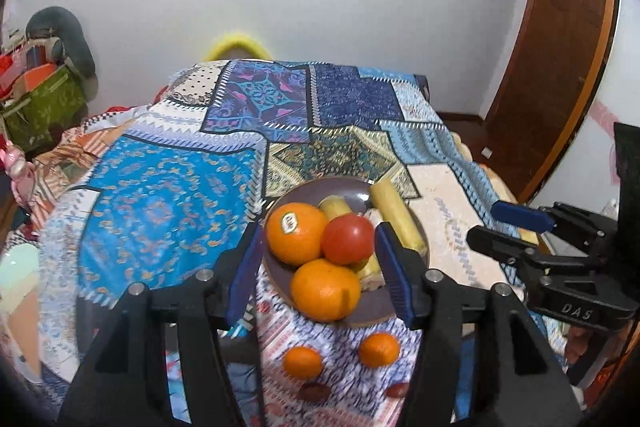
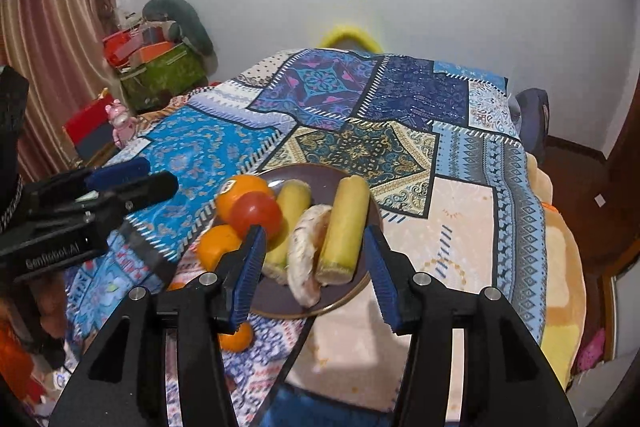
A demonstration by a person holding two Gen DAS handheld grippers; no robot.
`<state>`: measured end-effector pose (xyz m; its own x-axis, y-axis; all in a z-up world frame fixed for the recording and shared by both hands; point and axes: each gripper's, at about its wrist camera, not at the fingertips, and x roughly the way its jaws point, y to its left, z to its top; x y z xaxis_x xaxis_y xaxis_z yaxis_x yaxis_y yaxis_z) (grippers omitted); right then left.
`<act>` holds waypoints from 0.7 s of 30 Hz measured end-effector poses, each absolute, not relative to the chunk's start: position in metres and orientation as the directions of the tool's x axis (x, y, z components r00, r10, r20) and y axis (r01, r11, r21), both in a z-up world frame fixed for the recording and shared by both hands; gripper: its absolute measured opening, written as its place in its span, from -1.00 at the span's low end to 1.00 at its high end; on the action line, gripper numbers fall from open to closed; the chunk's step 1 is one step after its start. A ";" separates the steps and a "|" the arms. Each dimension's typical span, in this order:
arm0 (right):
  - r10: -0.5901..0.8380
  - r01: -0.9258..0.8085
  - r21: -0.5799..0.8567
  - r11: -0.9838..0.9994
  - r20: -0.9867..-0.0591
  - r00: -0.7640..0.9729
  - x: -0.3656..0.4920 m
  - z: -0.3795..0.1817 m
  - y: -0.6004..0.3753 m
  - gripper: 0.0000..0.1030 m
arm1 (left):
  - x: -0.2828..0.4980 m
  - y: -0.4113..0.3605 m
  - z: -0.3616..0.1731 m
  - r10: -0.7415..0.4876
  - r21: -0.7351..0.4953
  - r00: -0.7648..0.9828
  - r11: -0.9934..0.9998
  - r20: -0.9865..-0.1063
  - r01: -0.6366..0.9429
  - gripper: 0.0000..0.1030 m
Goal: Organize fruits
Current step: 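Open both tools to release the tomato and banana on the plate, then grasp a small tangerine with the left tool while the right tool grasps another tangerine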
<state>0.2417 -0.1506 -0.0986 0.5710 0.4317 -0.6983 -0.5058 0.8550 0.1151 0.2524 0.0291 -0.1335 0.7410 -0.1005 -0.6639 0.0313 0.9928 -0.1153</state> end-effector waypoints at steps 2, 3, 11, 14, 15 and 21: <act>0.437 -0.508 0.121 0.853 -0.696 0.569 0.235 -0.097 -0.150 -0.08 | 0.244 0.030 -0.131 -0.081 -0.088 0.740 0.996 -0.668 0.030 0.14; 0.440 -0.511 0.123 0.851 -0.696 0.567 0.231 -0.097 -0.150 -0.06 | 0.239 0.031 -0.130 -0.070 -0.073 0.740 0.997 -0.670 0.028 0.17; 0.444 -0.519 0.133 0.844 -0.716 0.539 0.207 -0.109 -0.142 -0.02 | 0.211 0.040 -0.134 -0.041 -0.034 0.724 0.999 -0.688 0.024 0.33; 0.442 -0.522 0.138 0.842 -0.730 0.520 0.203 -0.117 -0.138 -0.02 | 0.206 0.044 -0.142 -0.024 -0.018 0.704 1.000 -0.710 0.016 0.39; 0.441 -0.523 0.138 0.841 -0.735 0.515 0.201 -0.119 -0.137 -0.02 | 0.205 0.047 -0.145 -0.023 -0.019 0.693 1.000 -0.721 0.013 0.44; 0.430 -0.544 0.127 0.830 -0.766 0.477 0.194 -0.134 -0.124 -0.02 | 0.199 0.059 -0.169 -0.014 -0.020 0.652 1.000 -0.758 -0.002 0.61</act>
<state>0.1938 -0.1244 -0.1337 0.4775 0.4303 -0.7661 -0.5436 0.8296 0.1271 0.1986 0.0592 -0.1690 0.6523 -0.0142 -0.7578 -0.0020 0.9998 -0.0204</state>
